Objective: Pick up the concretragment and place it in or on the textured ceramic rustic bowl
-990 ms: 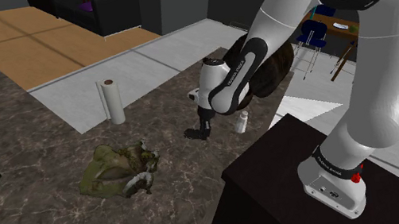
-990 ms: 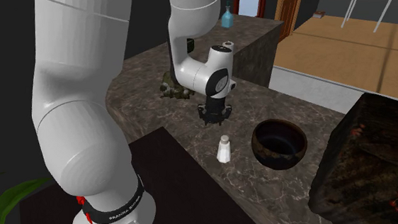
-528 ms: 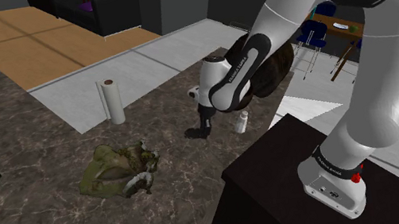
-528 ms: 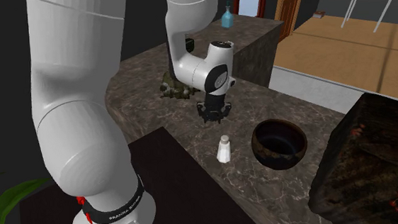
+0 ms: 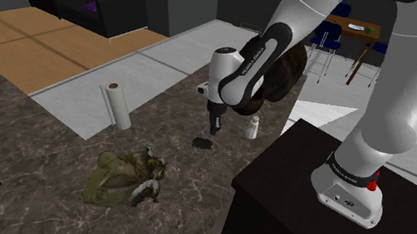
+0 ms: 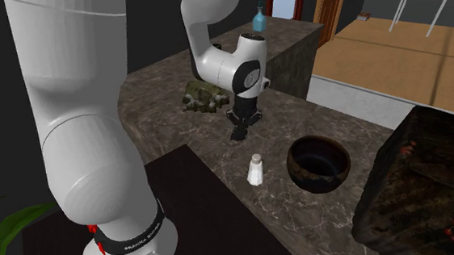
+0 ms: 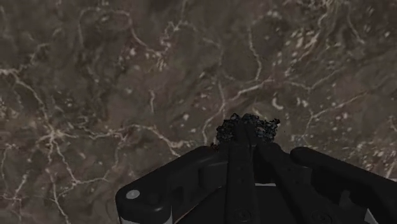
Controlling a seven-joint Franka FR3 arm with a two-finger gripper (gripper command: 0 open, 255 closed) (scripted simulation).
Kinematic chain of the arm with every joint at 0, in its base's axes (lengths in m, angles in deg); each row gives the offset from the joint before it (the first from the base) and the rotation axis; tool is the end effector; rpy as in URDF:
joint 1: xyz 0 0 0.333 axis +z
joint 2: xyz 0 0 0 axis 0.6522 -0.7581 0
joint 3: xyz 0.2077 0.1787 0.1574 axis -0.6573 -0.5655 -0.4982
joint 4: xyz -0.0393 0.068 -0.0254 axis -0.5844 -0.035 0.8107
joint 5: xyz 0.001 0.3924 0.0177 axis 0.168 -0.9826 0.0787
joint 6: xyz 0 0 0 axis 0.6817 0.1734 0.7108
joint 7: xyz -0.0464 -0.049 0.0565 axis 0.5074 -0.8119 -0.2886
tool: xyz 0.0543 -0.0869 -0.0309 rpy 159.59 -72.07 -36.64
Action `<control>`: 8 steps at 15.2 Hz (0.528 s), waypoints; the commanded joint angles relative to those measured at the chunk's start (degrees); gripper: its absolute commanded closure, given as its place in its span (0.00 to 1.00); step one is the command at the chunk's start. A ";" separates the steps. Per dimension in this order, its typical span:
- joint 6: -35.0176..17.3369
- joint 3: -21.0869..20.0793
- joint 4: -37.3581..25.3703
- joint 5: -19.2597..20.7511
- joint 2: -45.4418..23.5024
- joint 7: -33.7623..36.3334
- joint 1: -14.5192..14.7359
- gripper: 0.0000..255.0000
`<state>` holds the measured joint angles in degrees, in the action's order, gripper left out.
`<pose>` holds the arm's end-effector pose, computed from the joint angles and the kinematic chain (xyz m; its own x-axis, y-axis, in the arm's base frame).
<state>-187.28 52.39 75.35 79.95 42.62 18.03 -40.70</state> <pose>0.4524 0.1448 0.1771 0.6113 0.7908 0.0304 0.7898 -0.6071 -0.0870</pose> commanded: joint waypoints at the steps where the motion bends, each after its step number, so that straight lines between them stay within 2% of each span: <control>1: -0.01 0.01 0.01 0.00 -0.02 0.00 0.00 0.00; 3: 3.44 3.76 -5.35 4.90 -3.28 10.92 6.52 0.00; 5: 7.72 6.80 -11.60 8.00 -7.14 19.82 12.10 0.00; 6: 9.51 7.73 -14.18 8.83 -8.76 22.76 13.92 0.00; 8: 8.26 8.10 -14.28 9.22 -10.11 23.04 14.19 0.00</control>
<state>-178.91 59.96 61.77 88.63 33.59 39.85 -27.22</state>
